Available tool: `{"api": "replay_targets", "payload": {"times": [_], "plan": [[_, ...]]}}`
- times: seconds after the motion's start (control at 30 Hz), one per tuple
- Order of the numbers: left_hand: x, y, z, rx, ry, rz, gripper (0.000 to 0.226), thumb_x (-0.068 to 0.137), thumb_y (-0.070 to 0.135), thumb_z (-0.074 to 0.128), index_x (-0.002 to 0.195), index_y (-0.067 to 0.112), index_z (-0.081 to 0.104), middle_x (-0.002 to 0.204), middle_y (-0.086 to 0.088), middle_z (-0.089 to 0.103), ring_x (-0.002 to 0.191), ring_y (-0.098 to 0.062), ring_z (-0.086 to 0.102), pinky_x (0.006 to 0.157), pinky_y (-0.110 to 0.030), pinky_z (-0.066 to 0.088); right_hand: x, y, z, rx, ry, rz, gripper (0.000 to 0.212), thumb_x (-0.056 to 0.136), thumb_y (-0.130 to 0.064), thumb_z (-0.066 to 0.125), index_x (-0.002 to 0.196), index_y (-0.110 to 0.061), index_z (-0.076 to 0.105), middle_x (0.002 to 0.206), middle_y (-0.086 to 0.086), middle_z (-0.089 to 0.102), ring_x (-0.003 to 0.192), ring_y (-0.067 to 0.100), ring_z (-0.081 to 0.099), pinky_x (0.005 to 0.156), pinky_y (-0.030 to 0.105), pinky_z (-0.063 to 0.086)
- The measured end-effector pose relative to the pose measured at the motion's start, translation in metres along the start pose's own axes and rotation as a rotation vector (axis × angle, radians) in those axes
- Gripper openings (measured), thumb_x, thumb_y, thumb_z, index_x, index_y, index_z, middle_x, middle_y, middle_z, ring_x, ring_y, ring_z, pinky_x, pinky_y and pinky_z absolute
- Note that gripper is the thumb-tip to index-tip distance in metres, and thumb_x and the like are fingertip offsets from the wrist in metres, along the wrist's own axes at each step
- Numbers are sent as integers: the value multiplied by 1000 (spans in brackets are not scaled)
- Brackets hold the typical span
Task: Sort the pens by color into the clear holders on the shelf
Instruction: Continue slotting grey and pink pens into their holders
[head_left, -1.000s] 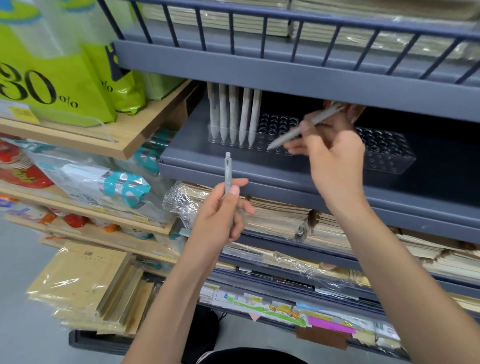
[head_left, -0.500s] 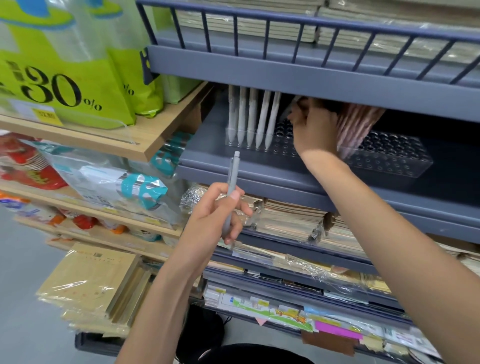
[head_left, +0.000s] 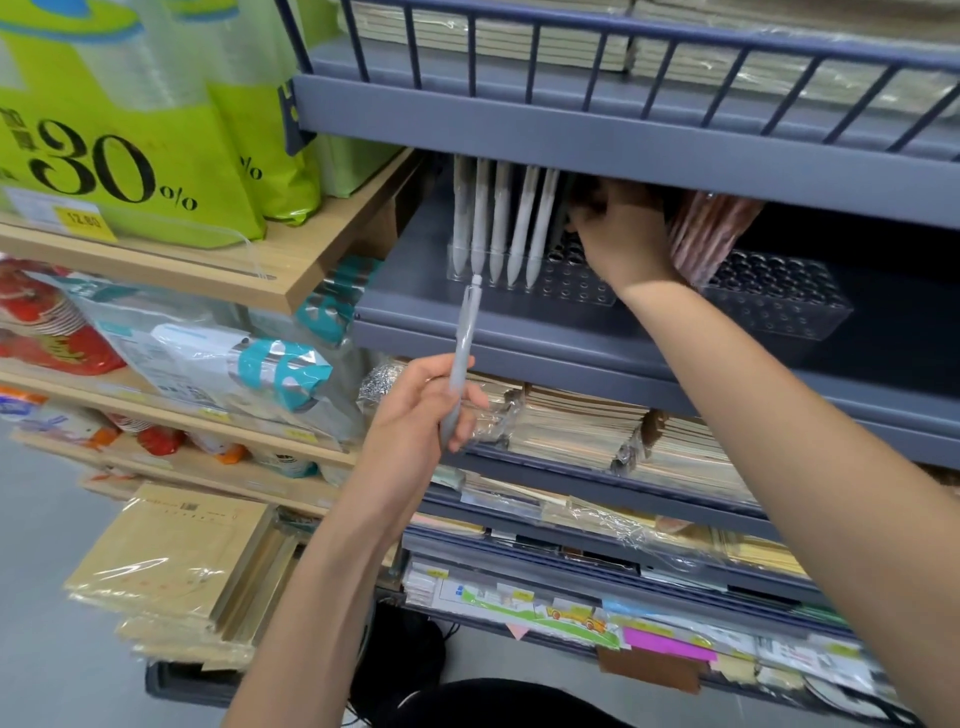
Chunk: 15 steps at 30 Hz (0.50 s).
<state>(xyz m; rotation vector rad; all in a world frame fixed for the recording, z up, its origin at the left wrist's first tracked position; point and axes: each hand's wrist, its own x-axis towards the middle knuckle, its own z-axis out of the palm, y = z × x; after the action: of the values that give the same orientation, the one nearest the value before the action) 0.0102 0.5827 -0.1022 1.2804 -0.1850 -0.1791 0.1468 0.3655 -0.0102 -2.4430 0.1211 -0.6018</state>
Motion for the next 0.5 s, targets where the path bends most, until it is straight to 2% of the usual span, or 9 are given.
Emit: {"api": "replay_targets", "payload": {"times": [0.03,0.1,0.17,0.23,0.3,0.43,0.5], "plan": [[0,0,1,17,9,26,27,93,18,48,117,16,59,91,-5,71,66,-12,52,60,-22,45,-6,-2,-3,21,36,14,28,96,-21,50,121,-12,59,112,10,67,101,26,63,76,23,39],[0,-1,3,51,29,84,22,95,13,54,117,14,57,100,-6,73,72,-12,58,64,-22,49,-30,-8,-8,208,50,14,20,94,-20,53,108,-19,66,96,3,73,91,21,68,80,28,50],[4,1,6,108,75,146,20,98,7,57,116,16,60,104,-3,74,77,-13,64,70,-22,53,-66,-16,-16,405,-50,-44,16,91,-23,57,90,-31,70,77,-6,73,73,11,69,76,28,55],[8,2,8,153,120,190,23,98,5,60,115,19,65,103,3,73,82,-14,68,76,-23,55,-100,-22,-21,423,-207,-126,16,91,-34,59,82,-34,73,69,-12,71,63,5,66,68,21,53],[11,6,10,183,122,229,26,97,4,63,114,22,67,102,8,72,86,-14,71,79,-22,56,-117,-26,-22,433,-276,-145,16,92,-35,62,83,-31,75,66,-8,69,60,5,64,64,20,51],[17,15,14,333,34,321,30,95,4,65,118,22,69,107,7,74,97,-16,72,87,-25,56,-121,-23,-21,573,-262,-45,11,89,-22,70,91,-11,73,72,-1,70,61,9,63,63,22,51],[22,20,13,484,12,397,26,96,4,64,117,18,71,109,5,74,104,-16,69,93,-27,54,-119,-19,-24,675,-214,6,11,92,-19,66,95,-9,69,77,2,70,63,10,65,62,23,53]]}}
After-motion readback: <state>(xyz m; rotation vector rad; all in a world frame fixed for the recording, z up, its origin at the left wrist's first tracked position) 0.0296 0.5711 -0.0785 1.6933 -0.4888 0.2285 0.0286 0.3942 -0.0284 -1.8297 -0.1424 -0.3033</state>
